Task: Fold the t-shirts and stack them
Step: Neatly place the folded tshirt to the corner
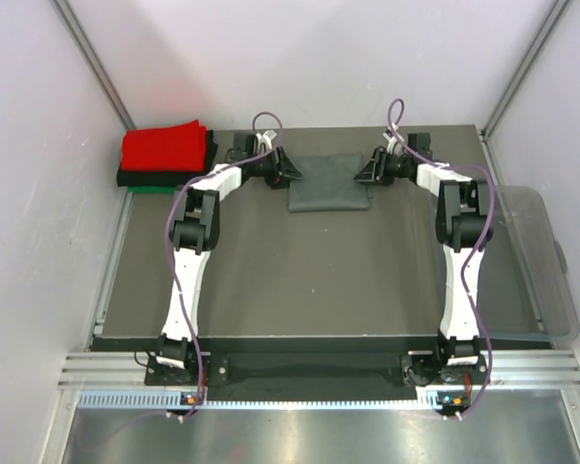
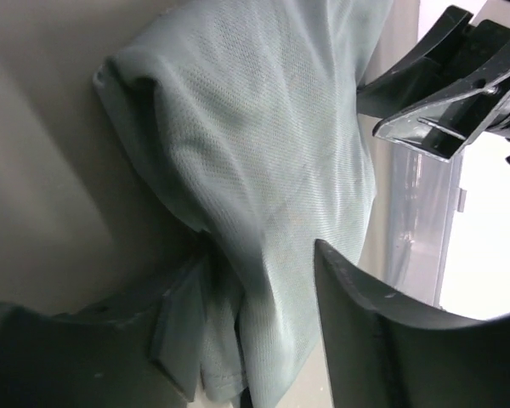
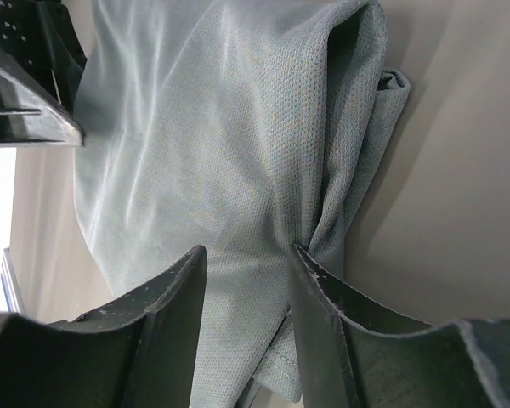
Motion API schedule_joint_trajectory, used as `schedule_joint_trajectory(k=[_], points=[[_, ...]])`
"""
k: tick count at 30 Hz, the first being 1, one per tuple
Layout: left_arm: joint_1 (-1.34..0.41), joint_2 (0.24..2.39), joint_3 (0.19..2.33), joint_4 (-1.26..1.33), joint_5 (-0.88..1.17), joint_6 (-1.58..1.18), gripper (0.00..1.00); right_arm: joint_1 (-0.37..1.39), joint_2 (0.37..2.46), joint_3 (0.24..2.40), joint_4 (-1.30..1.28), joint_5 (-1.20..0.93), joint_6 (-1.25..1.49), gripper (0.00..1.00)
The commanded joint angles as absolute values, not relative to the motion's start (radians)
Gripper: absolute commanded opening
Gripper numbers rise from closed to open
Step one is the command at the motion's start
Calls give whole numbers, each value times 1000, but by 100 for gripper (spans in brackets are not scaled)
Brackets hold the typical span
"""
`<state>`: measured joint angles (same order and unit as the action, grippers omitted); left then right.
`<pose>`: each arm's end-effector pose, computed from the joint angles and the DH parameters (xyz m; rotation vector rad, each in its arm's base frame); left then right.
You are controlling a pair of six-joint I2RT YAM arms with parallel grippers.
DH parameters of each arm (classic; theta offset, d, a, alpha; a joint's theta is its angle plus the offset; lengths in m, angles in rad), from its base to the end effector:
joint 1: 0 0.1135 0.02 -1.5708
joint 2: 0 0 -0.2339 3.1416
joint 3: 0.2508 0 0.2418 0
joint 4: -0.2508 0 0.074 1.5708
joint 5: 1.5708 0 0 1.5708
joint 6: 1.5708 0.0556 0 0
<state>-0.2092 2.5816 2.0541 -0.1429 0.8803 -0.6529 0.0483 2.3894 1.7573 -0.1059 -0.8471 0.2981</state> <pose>0.5159 -0.1534 0.1037 0.0046 2.3385 -1.4361 0.4946 0.0656 0.1088 -0.1622 2.2526 1.1524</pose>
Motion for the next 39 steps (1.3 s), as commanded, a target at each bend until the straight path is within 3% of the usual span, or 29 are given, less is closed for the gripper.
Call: schedule_joint_trajectory(k=[1, 5, 7, 10, 11, 26, 39], points=[[-227, 2632, 2065, -114, 887, -693, 54, 54, 2413, 1805, -115, -830, 287, 44], [-232, 2645, 2062, -43, 919, -761, 40, 55, 2416, 1812, -112, -831, 291, 44], [-233, 2649, 2059, -12, 922, -785, 24, 58, 2416, 1813, -113, -834, 288, 43], [-232, 2632, 2066, -20, 917, -770, 10, 57, 2378, 1841, -169, -819, 244, 41], [-230, 2622, 2066, -32, 910, -758, 1, 57, 2350, 1830, -181, -810, 223, 41], [-177, 2345, 2216, -656, 569, -97, 0, 55, 1550, 1243, -322, -729, -198, 44], [-132, 2257, 2361, -943, 137, 181, 0, 54, 1247, 968, -282, -707, -219, 44]])
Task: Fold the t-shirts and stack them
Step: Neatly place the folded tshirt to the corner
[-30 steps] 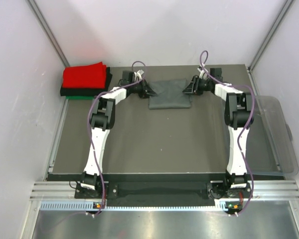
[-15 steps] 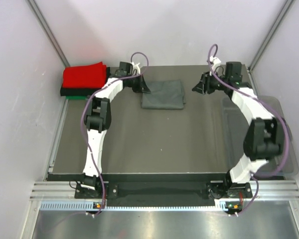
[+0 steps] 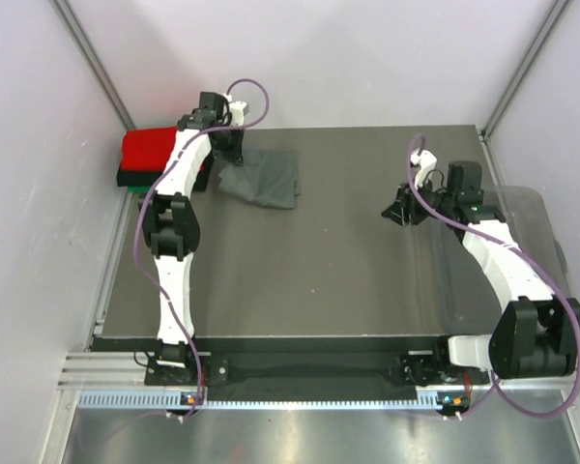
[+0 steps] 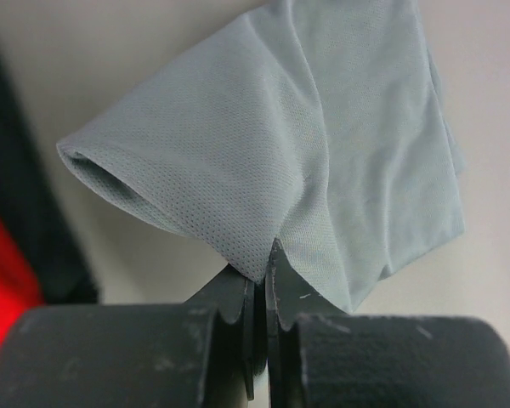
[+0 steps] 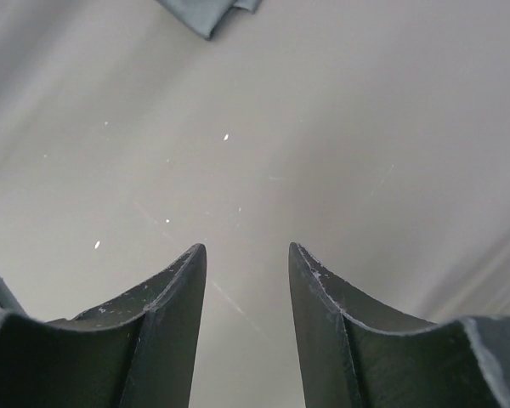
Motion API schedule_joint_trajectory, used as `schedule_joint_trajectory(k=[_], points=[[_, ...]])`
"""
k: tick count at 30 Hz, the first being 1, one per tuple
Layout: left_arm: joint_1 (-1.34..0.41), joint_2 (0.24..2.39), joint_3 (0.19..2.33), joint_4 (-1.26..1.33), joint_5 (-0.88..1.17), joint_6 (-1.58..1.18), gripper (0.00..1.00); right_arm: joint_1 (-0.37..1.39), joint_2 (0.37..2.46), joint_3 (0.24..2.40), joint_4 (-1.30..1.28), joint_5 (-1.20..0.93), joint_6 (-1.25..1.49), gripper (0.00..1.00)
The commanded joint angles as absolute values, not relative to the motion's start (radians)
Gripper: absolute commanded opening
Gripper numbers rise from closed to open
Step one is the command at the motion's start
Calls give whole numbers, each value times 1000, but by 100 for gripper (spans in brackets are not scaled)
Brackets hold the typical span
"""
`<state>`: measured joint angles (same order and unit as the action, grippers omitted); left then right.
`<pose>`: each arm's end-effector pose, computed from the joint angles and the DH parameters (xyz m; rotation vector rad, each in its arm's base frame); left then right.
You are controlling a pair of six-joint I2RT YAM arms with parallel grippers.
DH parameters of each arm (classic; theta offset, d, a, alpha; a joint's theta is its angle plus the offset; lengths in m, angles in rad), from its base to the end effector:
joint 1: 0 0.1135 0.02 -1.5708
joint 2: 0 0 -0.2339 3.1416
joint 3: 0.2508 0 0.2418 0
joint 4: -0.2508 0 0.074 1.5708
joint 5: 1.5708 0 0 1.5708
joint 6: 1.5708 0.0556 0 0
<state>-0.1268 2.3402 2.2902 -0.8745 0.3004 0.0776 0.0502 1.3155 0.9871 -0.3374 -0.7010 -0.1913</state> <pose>0.4902 -0.0791 0.2283 0.3774 2.4502 -0.3950 0.2914 0.0505 0.2491 -0.6253 2.0458 0.6959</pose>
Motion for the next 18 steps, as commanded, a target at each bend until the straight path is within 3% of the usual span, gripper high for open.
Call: schedule_joint_trajectory(k=[1, 18], points=[[-132, 2232, 2378, -918, 38, 198, 0, 51, 1241, 954, -279, -710, -221, 44], [-132, 2171, 2431, -736, -337, 296, 0, -43, 1241, 894, -238, -788, -192, 45]])
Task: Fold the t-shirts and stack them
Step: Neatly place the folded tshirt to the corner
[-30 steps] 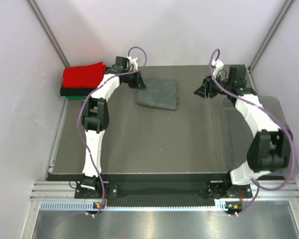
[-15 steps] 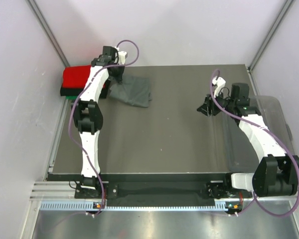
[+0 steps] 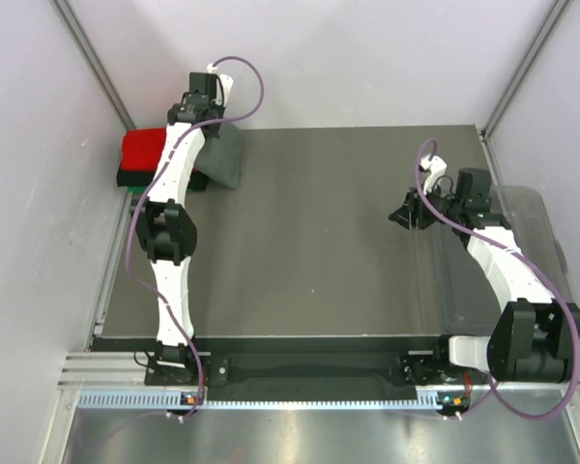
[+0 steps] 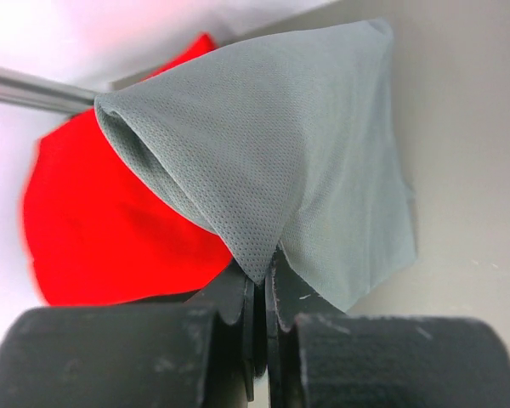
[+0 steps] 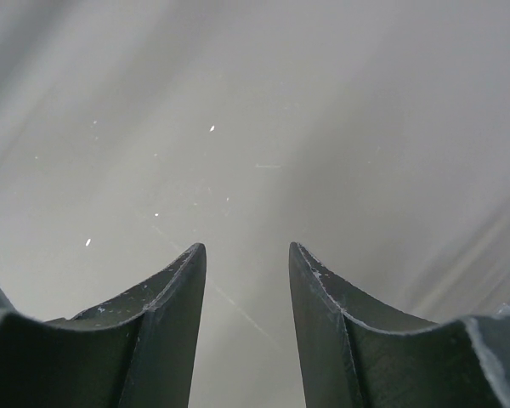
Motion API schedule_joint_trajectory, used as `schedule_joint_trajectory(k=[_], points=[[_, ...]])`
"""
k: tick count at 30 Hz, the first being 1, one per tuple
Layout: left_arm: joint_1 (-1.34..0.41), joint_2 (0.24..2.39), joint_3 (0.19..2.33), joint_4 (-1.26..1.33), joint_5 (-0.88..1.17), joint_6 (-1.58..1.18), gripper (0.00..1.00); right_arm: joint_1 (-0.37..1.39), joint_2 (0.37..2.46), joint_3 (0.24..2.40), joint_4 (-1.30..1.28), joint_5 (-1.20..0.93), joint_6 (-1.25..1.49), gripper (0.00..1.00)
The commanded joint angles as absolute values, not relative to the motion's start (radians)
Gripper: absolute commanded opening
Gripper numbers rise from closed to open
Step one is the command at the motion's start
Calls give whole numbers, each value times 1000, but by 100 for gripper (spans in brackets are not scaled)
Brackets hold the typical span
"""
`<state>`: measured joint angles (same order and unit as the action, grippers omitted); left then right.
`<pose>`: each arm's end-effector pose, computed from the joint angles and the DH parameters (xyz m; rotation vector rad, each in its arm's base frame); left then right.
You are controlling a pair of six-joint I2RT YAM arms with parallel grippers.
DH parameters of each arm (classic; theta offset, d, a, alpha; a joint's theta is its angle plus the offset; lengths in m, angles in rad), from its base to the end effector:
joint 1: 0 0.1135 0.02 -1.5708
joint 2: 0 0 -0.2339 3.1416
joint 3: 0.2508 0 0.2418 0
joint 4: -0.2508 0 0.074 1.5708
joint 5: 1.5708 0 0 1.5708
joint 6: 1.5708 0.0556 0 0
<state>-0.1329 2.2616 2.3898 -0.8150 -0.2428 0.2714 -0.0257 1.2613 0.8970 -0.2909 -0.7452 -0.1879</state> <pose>0.4901 -0.0520 0.3021 0.3249 2.2333 0.3480 0.2810 0.0305 0.2389 -0.5653 2.0321 0.6962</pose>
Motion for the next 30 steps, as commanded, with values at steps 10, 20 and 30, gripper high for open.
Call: schedule_joint_trajectory(k=[10, 20, 30], points=[[-130, 2163, 2444, -660, -426, 370, 0, -71, 1249, 881, -222, -804, -178, 45], [-130, 2121, 2298, -453, -558, 534, 0, -87, 1266, 874, -216, -819, -175, 44], [-130, 2114, 2102, -157, -710, 715, 0, -97, 1292, 873, -212, -828, -176, 44]])
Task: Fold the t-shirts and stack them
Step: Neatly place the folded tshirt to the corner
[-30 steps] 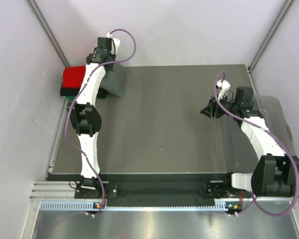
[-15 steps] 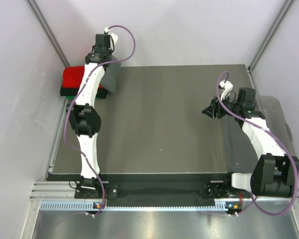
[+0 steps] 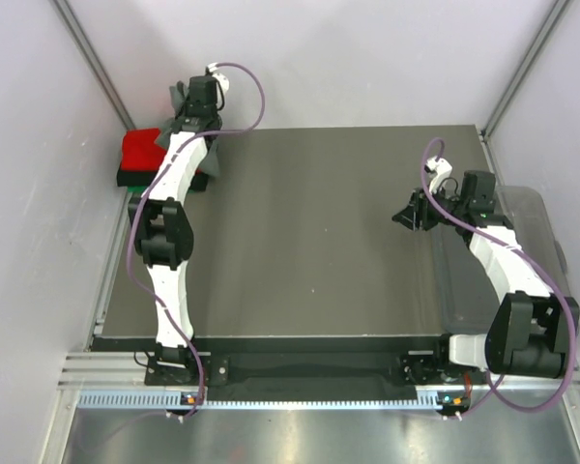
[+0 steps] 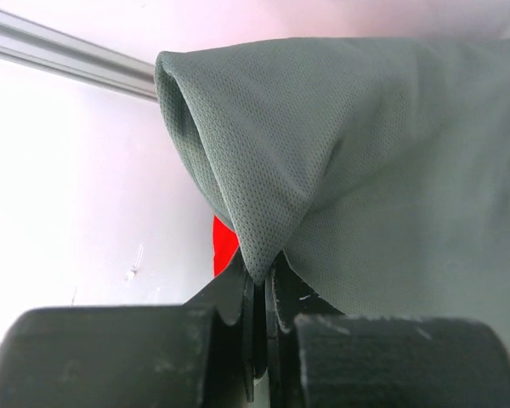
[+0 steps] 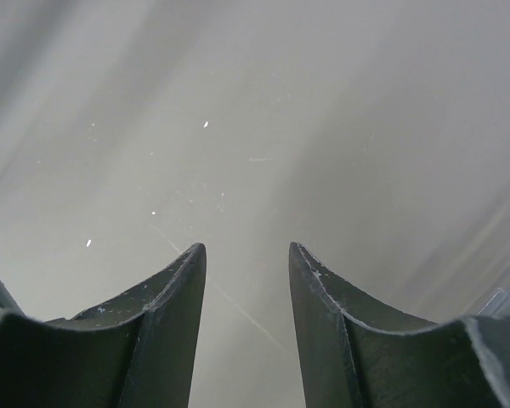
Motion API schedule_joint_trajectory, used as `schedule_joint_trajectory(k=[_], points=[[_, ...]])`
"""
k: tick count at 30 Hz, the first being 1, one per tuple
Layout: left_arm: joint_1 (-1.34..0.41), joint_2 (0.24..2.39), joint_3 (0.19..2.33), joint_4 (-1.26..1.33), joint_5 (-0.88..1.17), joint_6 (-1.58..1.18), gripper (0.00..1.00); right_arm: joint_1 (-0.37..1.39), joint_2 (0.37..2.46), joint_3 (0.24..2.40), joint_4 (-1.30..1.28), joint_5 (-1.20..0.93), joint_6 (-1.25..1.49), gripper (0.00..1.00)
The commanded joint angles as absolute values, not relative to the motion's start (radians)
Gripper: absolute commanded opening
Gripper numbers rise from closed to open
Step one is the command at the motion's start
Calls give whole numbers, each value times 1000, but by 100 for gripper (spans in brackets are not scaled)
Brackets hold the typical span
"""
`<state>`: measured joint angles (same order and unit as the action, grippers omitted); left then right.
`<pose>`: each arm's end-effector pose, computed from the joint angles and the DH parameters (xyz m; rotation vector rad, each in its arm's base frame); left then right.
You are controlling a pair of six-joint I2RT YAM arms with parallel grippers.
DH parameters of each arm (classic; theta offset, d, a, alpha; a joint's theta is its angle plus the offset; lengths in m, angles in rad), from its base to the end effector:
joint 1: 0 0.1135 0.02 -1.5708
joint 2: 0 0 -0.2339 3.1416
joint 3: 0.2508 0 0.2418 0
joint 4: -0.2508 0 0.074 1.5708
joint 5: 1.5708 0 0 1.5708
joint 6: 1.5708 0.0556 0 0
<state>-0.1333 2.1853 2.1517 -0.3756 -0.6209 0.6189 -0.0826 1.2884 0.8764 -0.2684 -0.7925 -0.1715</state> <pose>0.5002 -0.0344 0.3093 0.3381 1.9868 0.9253 0.2837 0.0162 0.2282 -0.5047 2.0492 0.7338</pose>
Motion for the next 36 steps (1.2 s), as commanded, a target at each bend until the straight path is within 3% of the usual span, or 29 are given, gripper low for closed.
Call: schedule_joint_trajectory(k=[1, 36], points=[[-129, 2117, 2085, -125, -727, 754, 0, -98, 1295, 873, -213, -830, -176, 44], [49, 2388, 2237, 83, -755, 953, 0, -101, 1351, 879, -206, -830, -173, 44]])
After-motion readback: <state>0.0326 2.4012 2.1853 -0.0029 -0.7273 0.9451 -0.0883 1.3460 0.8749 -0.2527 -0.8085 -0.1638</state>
